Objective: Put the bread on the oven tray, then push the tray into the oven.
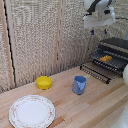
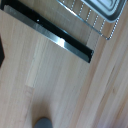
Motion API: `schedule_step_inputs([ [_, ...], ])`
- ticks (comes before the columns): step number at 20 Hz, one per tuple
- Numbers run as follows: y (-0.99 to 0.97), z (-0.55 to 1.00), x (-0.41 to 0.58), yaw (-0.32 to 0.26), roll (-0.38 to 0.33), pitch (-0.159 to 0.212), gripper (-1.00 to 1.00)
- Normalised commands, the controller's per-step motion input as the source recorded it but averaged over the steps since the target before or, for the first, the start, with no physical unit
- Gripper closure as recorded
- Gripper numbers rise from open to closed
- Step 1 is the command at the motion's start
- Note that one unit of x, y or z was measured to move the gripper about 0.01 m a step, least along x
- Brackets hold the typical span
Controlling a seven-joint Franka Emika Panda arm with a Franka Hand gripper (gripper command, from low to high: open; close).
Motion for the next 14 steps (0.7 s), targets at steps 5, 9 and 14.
schedule_step_inputs([
  [5, 0.11, 0.12, -0.208, 0.234, -0.207, 0.254, -1.00],
  [9, 0.20, 0.15, -0.194, 0.210, -0.197, 0.272, -1.00],
  [14, 0.05, 0.04, -0.197, 0.237, -0.241, 0.219, -1.00],
])
